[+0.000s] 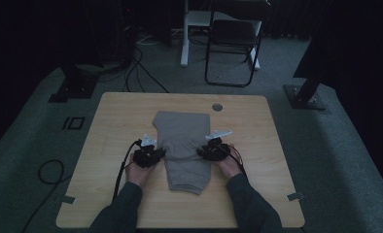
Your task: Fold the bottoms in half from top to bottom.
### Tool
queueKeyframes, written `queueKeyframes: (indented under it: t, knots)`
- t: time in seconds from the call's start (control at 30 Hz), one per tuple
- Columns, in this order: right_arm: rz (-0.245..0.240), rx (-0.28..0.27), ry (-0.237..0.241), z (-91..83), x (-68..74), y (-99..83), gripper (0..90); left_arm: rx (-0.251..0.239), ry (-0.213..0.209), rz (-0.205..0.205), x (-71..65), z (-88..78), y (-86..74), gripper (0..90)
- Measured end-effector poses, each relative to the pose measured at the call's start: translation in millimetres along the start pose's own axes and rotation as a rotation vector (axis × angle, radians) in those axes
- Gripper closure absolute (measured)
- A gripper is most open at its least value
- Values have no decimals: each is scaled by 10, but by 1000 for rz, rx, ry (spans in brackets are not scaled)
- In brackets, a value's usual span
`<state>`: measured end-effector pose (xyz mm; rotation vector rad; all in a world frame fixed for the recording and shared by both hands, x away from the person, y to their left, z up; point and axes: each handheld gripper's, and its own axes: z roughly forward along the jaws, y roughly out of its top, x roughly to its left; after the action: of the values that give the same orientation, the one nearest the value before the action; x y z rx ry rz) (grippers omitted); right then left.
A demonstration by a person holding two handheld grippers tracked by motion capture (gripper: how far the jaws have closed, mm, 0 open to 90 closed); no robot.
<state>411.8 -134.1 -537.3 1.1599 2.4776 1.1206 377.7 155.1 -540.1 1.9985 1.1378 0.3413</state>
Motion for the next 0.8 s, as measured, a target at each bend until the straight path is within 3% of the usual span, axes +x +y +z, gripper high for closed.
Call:
queueKeyframes:
  t: [0.03, 0.13, 0.17, 0.2, 0.27, 0.3, 0.4, 0.43, 0.47, 0.53, 0.6, 0.63, 0.67, 0.8]
  knots:
    - [-4, 1, -1, -8, 11, -4, 871, -10, -3, 8, -1, -31, 22, 848]
    - [-29, -33, -34, -92, 44, 26, 890, -43, -4, 8, -18, -98, 59, 858]
    - [-48, -86, -63, -227, 69, 74, 891, -65, -11, 6, -28, -140, 81, 858]
    - [-48, -86, -63, -227, 69, 74, 891, -84, -18, 8, -44, -179, 102, 858]
    - [-81, -168, -80, -445, 88, 111, 889, -105, -33, 25, -86, -235, 130, 857]
    - [-91, -181, -88, -503, 87, 101, 888, -110, -41, 37, -108, -249, 130, 855]
    - [-96, -180, -84, -567, 75, 32, 886, -81, -75, 53, -171, -216, 66, 850]
    - [-97, -144, -81, -555, 68, -95, 882, -54, -82, 61, -196, -176, 26, 829]
    - [-97, -111, -78, -525, 67, -168, 876, 10, -85, 90, -232, -87, -56, 805]
    - [-112, -39, -71, -451, 60, -304, 827, 30, -96, 88, -231, -40, -100, 726]
    - [-123, -14, -60, -427, 41, -371, 717, 25, -95, 79, -225, -44, -96, 678]
    - [-123, -14, -60, -427, 41, -371, 717, 13, -96, 81, -211, -69, -76, 678]
    - [-107, -51, -51, -483, 12, -340, 655, -4, -99, 74, -199, -101, -46, 654]
    - [-65, -118, -35, -582, -28, -227, 636, -65, -86, 55, -129, -206, 106, 641]
